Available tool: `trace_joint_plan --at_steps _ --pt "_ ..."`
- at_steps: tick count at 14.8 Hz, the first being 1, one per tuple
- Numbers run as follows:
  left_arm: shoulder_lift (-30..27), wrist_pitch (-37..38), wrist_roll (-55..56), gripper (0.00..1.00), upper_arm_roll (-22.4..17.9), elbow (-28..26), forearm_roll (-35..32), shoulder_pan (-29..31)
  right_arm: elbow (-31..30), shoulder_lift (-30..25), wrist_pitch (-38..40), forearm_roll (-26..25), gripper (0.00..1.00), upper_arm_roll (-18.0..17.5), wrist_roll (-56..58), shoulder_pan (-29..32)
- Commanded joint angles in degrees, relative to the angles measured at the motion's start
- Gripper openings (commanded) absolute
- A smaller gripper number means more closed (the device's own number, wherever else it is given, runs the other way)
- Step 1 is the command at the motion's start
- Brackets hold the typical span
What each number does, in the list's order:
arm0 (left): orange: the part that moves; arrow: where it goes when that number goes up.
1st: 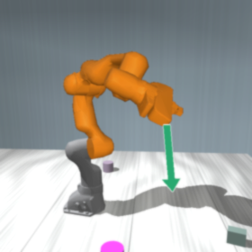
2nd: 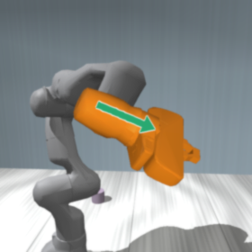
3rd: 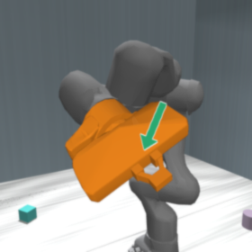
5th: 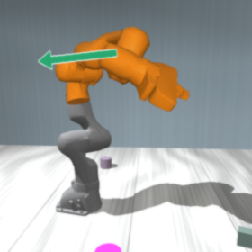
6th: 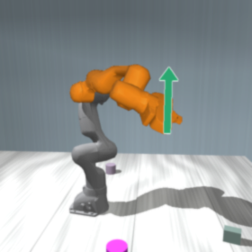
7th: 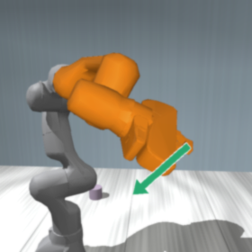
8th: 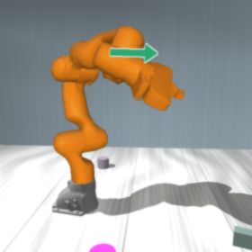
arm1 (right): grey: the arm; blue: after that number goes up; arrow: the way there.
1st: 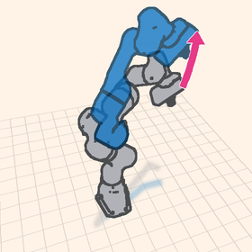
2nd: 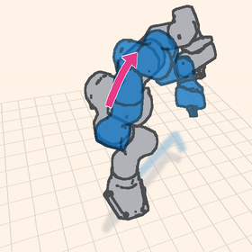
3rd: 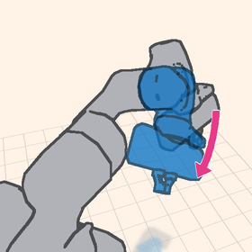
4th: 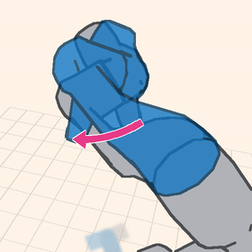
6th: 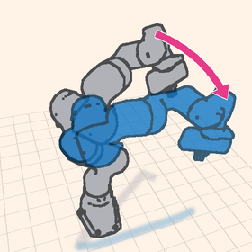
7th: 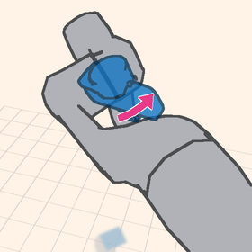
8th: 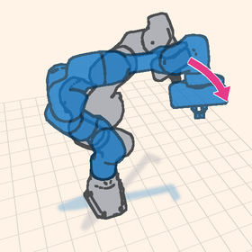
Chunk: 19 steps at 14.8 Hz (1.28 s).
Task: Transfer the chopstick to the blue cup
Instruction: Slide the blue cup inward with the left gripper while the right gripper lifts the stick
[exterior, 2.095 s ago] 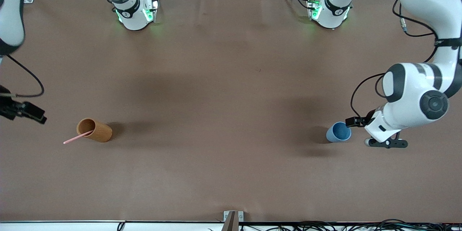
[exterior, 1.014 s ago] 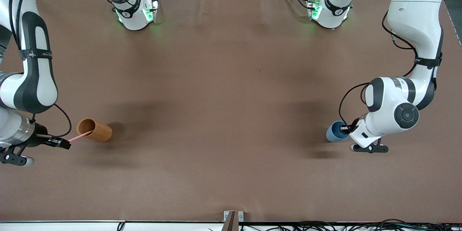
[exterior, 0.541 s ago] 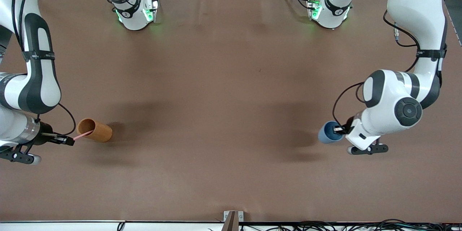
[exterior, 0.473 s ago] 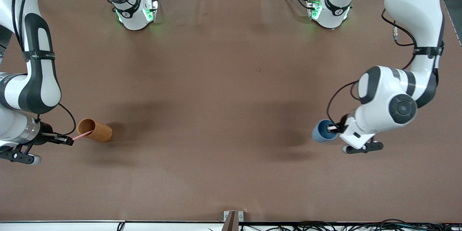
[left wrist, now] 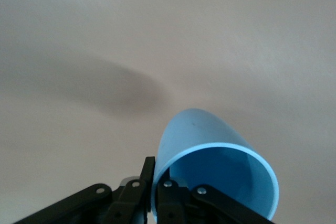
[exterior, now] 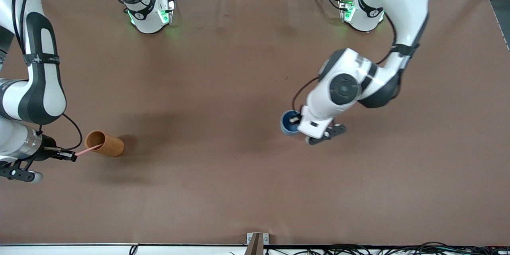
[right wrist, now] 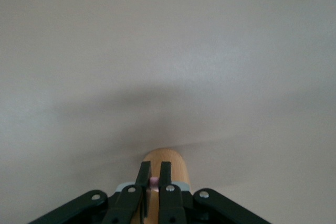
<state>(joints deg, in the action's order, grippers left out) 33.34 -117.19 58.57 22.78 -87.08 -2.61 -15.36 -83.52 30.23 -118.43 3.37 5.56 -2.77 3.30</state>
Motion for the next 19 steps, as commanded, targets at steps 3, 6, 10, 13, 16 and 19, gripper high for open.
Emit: trace_joint_plan --at_steps 3,6,10,13,16,19 --pt "5.9 -5.2 10.2 0.00 0.0 3.5 -3.6 -6.8 -1.5 -10.2 4.3 -0.3 0.06 -0.7 2.7 0.0" --pt "7.9 -5.4 11.9 0.00 0.1 4.0 -6.4 -7.2 -1.5 -15.2 5.6 -1.5 0.06 -2.5 2.7 -1.6" --pt "10.1 -8.8 13.2 0.00 0.1 3.9 -8.6 -7.3 -1.4 -17.0 5.6 -1.6 0.04 -11.3 0.9 -1.3" --pt "11.1 -8.9 13.2 0.04 0.1 3.9 -8.9 -7.3 -1.5 -17.0 5.3 -1.6 0.04 -18.1 -4.9 -1.3" --pt "11.4 -9.2 13.1 0.34 0.1 3.9 -9.9 -7.1 -1.5 -16.6 2.8 -1.7 0.03 -26.3 -12.7 -1.7" --pt "9.9 -8.7 12.7 1.00 0.1 3.9 -10.1 -6.6 -1.6 -16.3 1.7 -1.7 0.02 -33.4 -19.3 -1.9"
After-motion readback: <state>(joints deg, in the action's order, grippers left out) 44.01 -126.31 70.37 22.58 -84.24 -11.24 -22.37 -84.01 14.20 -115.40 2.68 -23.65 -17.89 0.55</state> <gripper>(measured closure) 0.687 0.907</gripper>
